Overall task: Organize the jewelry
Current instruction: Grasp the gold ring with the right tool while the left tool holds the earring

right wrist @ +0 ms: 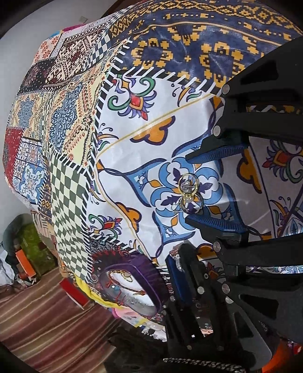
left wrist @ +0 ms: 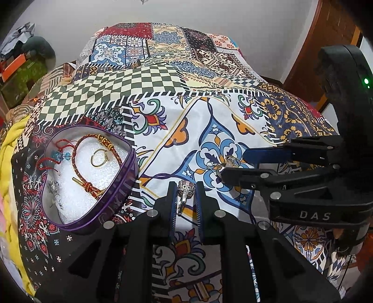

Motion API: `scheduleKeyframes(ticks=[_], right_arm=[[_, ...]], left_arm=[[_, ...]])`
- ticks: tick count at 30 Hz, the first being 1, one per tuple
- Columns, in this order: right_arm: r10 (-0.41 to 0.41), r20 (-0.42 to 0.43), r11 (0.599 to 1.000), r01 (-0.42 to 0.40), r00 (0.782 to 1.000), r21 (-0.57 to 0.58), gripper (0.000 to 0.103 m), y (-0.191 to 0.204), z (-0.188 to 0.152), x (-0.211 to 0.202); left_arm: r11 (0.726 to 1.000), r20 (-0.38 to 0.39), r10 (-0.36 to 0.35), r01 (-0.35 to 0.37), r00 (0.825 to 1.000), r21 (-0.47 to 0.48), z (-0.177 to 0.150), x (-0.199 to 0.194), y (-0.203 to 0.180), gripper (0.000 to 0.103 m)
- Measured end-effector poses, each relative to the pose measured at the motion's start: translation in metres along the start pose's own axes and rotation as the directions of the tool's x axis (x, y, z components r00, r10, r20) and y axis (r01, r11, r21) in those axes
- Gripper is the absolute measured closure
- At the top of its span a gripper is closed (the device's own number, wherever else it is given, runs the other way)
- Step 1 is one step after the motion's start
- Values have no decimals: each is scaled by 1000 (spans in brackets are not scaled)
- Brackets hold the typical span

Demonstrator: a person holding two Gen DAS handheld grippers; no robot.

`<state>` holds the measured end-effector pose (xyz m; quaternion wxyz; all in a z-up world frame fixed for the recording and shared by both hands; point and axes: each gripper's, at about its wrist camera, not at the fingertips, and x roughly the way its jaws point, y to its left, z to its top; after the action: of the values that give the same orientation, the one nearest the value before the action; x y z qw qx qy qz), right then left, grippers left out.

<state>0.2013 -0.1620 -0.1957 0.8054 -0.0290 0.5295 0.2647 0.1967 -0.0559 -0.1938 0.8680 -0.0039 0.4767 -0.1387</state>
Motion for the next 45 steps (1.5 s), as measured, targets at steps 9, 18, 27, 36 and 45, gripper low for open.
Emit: scheduleKeyframes(ticks=[9, 18, 27, 36, 45], right_arm=[[4, 8, 1000, -4, 1000, -7, 94, 1, 4, 3], [-1, 40, 1000, 2, 999, -15, 94, 7, -1, -18], [-93, 17, 994, 94, 995, -46, 81, 5, -8, -18], [-114, -30, 990, 111, 993, -87, 81, 5, 8, 8], [-120, -4, 985, 118, 993, -123, 92, 11, 6, 7]], left_arm=[[1000, 10, 0, 0, 1000, -4, -1, -9, -2, 89], [1000, 53, 17, -18, 998, 3, 3, -35, -2, 89], [1000, 63, 20, -20, 998, -7, 2, -40, 0, 90], [1000, 49, 11, -11, 999, -7, 2, -31, 2, 90], [1000, 37, 15, -14, 999, -20, 1, -26, 8, 90]])
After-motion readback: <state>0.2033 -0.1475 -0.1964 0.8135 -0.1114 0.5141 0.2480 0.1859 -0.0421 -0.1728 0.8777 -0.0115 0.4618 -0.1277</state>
